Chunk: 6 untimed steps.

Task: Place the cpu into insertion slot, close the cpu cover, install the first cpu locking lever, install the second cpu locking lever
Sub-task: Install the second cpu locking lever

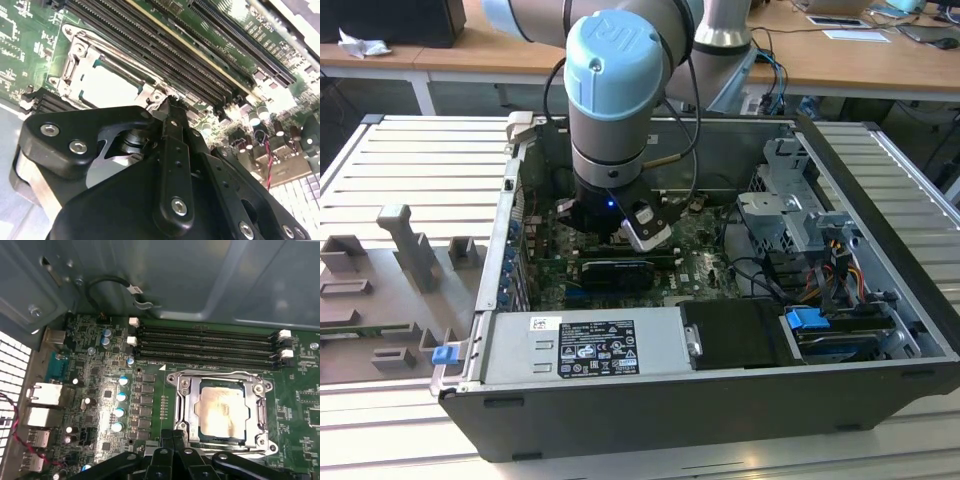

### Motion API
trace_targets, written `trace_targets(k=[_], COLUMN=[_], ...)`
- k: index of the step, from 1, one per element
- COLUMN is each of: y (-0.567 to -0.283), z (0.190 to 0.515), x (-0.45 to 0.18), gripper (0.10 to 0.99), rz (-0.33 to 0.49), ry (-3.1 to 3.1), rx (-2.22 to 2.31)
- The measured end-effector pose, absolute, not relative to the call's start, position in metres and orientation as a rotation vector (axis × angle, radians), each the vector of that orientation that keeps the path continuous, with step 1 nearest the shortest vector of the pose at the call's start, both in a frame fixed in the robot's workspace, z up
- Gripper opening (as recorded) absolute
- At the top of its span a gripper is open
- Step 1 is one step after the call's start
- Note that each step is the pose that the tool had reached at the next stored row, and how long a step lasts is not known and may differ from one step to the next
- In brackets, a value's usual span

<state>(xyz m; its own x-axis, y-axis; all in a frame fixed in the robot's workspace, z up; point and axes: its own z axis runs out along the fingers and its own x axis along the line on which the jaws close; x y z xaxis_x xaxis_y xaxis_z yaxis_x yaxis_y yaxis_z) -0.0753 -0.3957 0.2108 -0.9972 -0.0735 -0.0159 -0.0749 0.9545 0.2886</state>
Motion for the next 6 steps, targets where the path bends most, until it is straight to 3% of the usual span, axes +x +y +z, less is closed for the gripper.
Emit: trace_targets(k=[6], y=[-0.3957], z=[0.2149], x=[-0.0753], gripper=[0.106], rz=[0.459], ry=[3.101], rx=[-0.118])
